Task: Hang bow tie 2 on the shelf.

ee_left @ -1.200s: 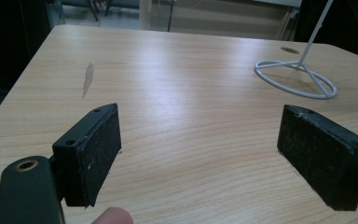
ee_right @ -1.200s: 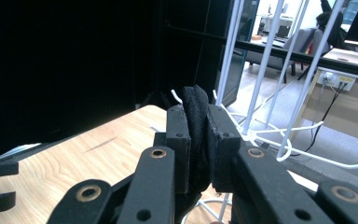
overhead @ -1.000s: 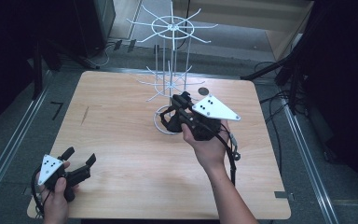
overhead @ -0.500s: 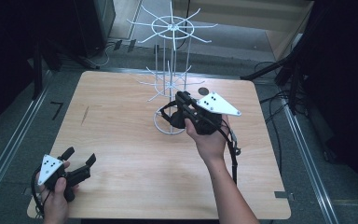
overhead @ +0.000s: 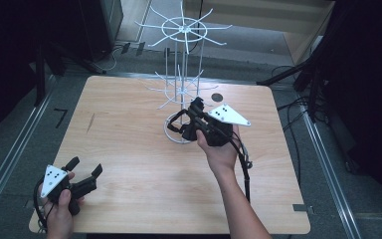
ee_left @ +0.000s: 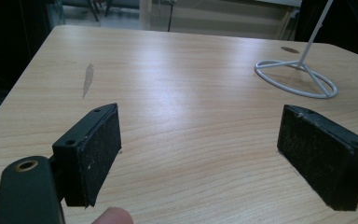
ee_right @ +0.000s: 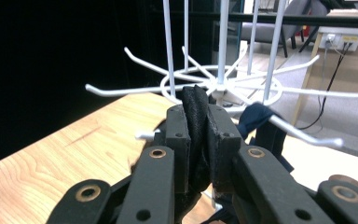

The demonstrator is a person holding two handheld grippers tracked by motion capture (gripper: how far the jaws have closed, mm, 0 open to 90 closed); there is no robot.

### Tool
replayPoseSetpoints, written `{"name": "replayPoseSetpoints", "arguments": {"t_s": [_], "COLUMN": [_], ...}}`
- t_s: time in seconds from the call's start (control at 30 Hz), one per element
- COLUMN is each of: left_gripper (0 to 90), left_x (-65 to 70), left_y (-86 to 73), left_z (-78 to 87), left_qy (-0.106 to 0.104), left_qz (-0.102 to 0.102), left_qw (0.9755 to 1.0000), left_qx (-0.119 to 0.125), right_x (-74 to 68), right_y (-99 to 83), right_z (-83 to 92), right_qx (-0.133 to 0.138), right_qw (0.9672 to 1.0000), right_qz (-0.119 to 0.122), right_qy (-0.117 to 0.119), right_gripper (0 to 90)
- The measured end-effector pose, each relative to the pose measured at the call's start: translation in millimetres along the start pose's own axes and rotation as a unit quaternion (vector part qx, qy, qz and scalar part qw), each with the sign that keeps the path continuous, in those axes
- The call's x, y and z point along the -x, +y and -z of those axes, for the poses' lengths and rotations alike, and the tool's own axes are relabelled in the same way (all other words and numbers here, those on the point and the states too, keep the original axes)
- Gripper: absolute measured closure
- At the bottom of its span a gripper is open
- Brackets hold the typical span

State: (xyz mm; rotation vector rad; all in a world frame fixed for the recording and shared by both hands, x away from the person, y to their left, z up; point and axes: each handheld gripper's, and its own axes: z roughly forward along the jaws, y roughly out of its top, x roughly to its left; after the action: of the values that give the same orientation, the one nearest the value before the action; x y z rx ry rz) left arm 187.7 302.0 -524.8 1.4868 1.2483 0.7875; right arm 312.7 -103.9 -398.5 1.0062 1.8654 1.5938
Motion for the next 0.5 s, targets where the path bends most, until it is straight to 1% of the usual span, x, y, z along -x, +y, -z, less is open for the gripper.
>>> {"name": "replayPoseSetpoints", "arguments": {"t_s": [0.13, 0.3, 0.5], "left_gripper": [14.5, 14.4, 14.5], "left_x": [0.2, 0.2, 0.2], "left_y": [0.0, 0.0, 0.1], "left_z": [0.0, -0.1, 0.0], "left_qy": [0.0, 0.0, 0.0], "left_qz": [0.0, 0.0, 0.0], "left_qw": [1.0, 1.0, 1.0], "left_qx": [0.0, 0.0, -0.002], "right_x": [-0.7, -1.9, -4.0], "right_y": [-5.9, -15.0, -23.6], "right_z": [-4.0, -12.4, -21.0], "right_qx": [-0.009, -0.031, -0.044], "right_qw": [0.9999, 0.9995, 0.9989], "right_qz": [0.001, 0.001, -0.001], "right_qy": [-0.005, -0.01, -0.014], "right_gripper": [82.1, 82.1, 82.0]}}
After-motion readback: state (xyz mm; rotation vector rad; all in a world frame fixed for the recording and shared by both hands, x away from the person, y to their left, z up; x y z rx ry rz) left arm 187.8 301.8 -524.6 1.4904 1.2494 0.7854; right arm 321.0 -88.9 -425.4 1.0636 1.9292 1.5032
